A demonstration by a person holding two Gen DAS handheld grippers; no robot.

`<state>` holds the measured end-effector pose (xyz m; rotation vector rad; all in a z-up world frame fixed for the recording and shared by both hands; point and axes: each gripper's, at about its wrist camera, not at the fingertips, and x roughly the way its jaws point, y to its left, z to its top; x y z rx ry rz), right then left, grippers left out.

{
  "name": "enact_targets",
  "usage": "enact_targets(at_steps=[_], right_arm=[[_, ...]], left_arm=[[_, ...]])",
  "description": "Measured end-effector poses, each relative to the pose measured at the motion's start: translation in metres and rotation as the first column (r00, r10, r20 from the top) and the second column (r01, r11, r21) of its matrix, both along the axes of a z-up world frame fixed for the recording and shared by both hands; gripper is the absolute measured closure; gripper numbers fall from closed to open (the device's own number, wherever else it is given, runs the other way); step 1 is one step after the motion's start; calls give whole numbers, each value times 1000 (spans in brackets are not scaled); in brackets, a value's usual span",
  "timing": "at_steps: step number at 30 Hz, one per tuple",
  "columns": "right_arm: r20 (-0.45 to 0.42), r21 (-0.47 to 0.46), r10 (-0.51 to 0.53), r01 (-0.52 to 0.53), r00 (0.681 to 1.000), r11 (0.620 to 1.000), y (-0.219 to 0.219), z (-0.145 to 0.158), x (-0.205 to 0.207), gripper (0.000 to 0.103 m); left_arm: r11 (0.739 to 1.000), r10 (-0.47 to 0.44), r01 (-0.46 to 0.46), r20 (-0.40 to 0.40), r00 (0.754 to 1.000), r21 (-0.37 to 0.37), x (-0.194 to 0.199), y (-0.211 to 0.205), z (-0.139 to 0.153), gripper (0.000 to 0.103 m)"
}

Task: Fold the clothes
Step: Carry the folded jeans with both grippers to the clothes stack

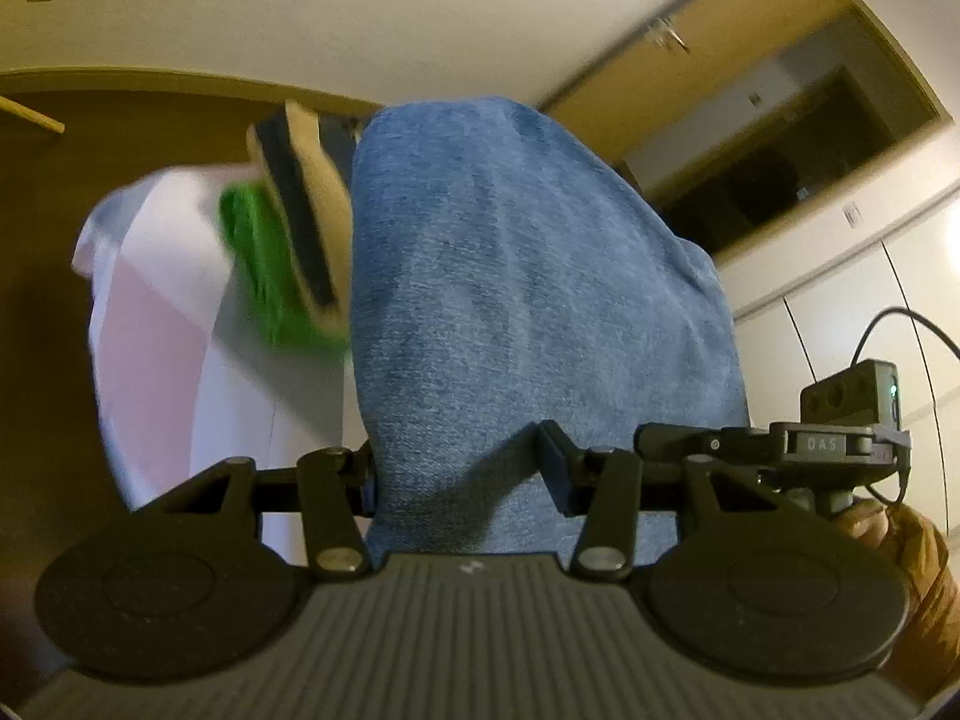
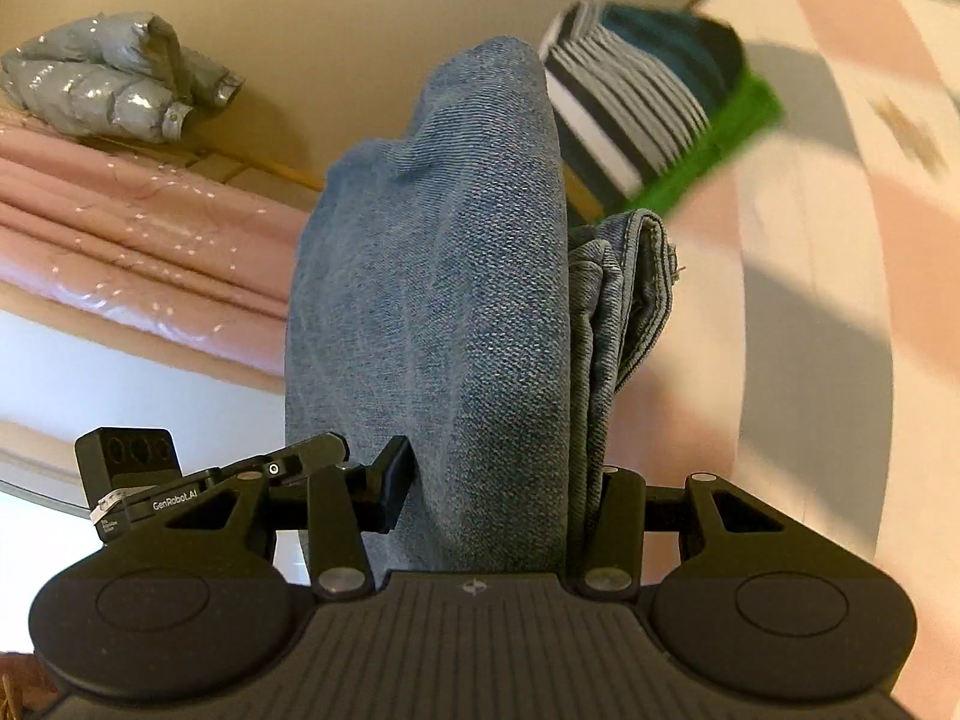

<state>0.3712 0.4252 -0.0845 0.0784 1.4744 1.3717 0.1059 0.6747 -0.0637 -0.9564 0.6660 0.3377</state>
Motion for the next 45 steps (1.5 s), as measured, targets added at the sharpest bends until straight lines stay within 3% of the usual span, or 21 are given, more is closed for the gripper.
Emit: enact_targets(at_steps=[3,9,18,22,26,29,35,37,39,45], right_arm=[[17,-26,69,-69,997,997,87,6,45,57],[49,-72,220,-216,974,974,199,11,129,57],[36,-117,406,-399,913,909,308,-13,195,57],[45,-138,481,-472,875,871,322,-26,208,57],[49,-197,517,-499,854,844,341,-55,215,48],[68,-223,476,-452,877,864,342,-74,218,30],[139,-158,304,-282,943,947,308,-59,238,23],[120,-123,230,-215,966,969,287,-55,244,35],[95,-122,161,-149,982,981,267,-57,247,61],[36,-137,15,-10,999,990,238,-53,240,70]], left_arm=[[998,63,-62,19,998,-20,36,41,-4,59],[981,191,-191,20,981,-34,87,81,-16,59],[935,351,-350,1,936,-50,131,104,-41,59],[929,364,-366,-33,931,-61,143,105,-61,58],[930,362,-365,-62,930,-42,149,109,-76,57],[942,332,-334,-48,942,-31,148,112,-72,57],[950,303,-307,-57,951,-66,139,124,-74,60],[958,276,-281,-66,959,-65,138,126,-75,65],[960,263,-267,-52,963,-90,134,129,-77,71],[964,251,-249,1,968,-88,115,138,-59,77]])
